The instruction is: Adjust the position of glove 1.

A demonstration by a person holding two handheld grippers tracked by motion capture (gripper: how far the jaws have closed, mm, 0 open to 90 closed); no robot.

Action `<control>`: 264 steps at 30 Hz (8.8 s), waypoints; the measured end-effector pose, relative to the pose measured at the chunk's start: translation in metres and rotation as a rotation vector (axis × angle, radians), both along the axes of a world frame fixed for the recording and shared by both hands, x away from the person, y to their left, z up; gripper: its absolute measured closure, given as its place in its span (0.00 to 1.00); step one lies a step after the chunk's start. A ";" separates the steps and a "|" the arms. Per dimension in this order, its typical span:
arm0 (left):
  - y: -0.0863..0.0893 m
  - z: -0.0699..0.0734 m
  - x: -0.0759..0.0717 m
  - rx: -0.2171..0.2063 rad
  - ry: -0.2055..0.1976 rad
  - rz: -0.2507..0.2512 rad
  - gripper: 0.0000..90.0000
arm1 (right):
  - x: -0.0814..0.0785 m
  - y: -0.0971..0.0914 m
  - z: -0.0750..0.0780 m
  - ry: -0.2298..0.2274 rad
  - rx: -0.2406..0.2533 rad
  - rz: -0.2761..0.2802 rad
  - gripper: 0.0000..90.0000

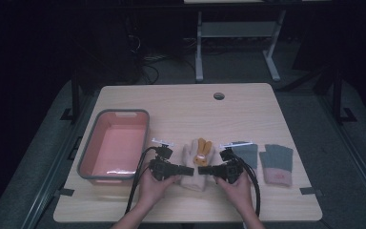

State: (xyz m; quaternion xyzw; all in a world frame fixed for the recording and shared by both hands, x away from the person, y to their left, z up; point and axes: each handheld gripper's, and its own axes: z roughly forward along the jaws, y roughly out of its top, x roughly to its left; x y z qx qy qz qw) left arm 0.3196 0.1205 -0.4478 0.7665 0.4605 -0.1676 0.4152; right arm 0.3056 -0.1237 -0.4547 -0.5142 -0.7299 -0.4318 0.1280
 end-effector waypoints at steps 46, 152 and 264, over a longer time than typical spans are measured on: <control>0.050 0.083 0.006 -0.086 -0.153 0.027 0.79 | 0.026 0.036 0.089 -0.099 0.029 0.108 0.92; 0.224 0.077 0.024 0.033 -0.039 0.267 0.81 | 0.104 0.226 0.071 0.020 0.043 0.339 0.88; 0.092 0.102 0.006 0.154 -0.250 0.051 0.40 | 0.065 0.035 0.078 -0.055 -0.005 0.183 0.54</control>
